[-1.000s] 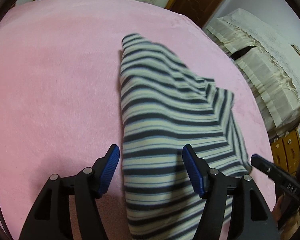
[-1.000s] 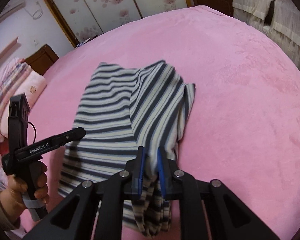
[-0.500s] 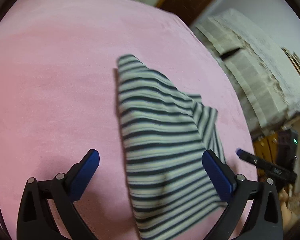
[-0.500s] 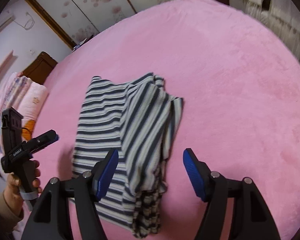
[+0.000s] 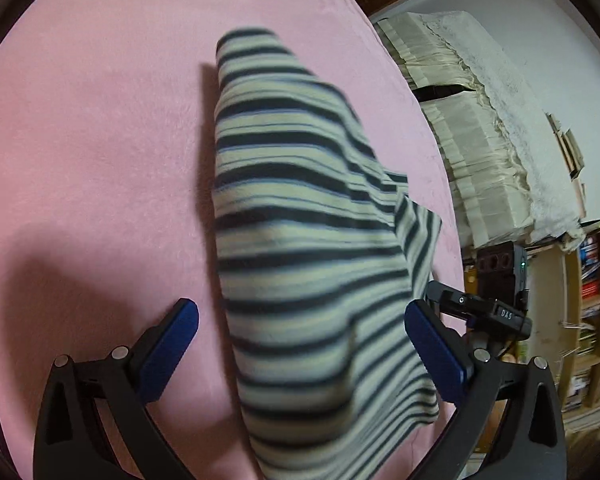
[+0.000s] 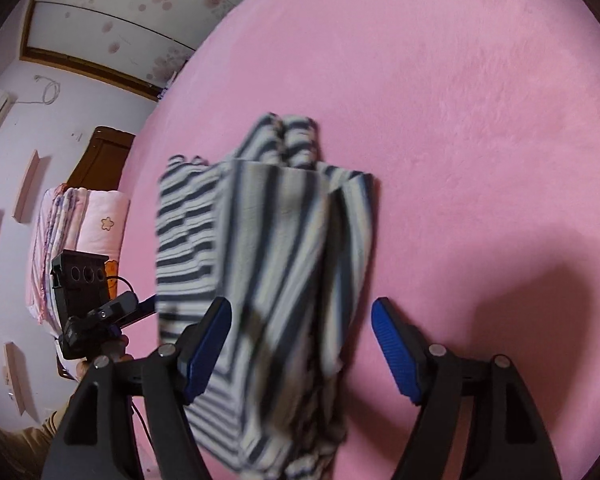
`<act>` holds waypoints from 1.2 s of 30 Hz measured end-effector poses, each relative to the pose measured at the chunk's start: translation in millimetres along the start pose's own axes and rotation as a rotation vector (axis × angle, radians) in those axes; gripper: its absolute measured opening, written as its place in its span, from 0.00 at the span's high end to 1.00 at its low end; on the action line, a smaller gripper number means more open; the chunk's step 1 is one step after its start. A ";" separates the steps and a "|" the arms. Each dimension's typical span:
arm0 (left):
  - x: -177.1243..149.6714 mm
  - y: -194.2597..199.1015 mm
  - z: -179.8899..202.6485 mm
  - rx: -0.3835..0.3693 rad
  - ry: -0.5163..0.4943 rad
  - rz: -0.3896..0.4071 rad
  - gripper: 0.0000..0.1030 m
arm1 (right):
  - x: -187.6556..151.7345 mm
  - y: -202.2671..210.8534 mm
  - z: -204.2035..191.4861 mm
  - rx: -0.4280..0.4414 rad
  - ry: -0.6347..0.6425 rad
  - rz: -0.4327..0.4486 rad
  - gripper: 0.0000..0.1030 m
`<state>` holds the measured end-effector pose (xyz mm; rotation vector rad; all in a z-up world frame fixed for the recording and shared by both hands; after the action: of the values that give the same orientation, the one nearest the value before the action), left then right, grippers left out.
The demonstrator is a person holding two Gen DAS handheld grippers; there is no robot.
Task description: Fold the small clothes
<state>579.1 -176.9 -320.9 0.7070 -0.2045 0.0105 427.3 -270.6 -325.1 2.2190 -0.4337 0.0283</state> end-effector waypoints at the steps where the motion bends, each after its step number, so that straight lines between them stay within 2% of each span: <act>1: 2.9 -2.7 -2.3 -0.010 -0.001 0.008 0.01 | 2.4 -3.0 -0.4 0.008 0.004 0.002 0.29; 8: 25.5 -13.0 0.4 -0.135 -0.007 0.088 0.01 | 25.8 -25.4 -11.3 0.133 0.041 0.006 0.29; 11: 31.0 -16.0 3.6 -0.161 -0.013 0.112 0.03 | 33.3 -32.2 -17.8 0.162 0.064 0.003 0.30; 12: 32.8 -17.7 5.7 -0.159 -0.024 0.118 0.08 | 34.5 -32.5 -20.2 0.164 0.076 0.006 0.33; 13: 33.7 -19.8 7.0 -0.154 -0.030 0.118 0.17 | 35.0 -34.4 -23.1 0.155 0.097 0.004 0.36; 14: 33.7 -21.4 7.8 -0.144 -0.036 0.121 0.23 | 35.5 -36.1 -24.7 0.150 0.110 0.005 0.48; 15: 33.1 -20.7 6.8 -0.132 -0.035 0.128 0.35 | 36.3 -36.8 -26.2 0.144 0.123 0.006 0.63; 16: 32.3 -18.8 3.5 -0.117 -0.028 0.136 0.50 | 37.0 -37.3 -28.0 0.148 0.124 0.004 0.66; 18: 30.6 -15.9 -6.7 -0.087 0.005 0.155 0.71 | 36.7 -33.5 -30.5 0.132 0.139 0.025 0.70; 19: 29.7 -13.7 -9.8 -0.089 0.021 0.162 0.73 | 35.2 -31.4 -29.1 0.120 0.148 0.036 0.71; 22: 27.6 -7.0 -1.5 -0.054 -0.026 0.191 0.79 | 32.4 -22.1 -37.1 0.082 0.177 0.076 0.74; 29: 23.4 34.9 44.0 0.018 -0.152 0.285 0.82 | 21.4 21.1 -77.3 -0.030 0.301 0.192 0.77; 36: -2.3 122.5 95.8 -0.009 -0.220 0.425 0.83 | -12.8 87.2 -152.3 -0.043 0.409 0.312 0.78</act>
<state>549.7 -145.4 -171.5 0.6446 -0.5623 0.3386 407.0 -201.3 -164.7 2.0157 -0.5373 0.6200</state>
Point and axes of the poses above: each gripper's, at about its wrist camera, not at the fingertips, and y roughly against the way its jaws point, z to its right, x to its top, the point moved 9 cm from there along -y, roughly the way its jaws point, and after that the axes turned 2 degrees about -x, right-handed, at the moved point
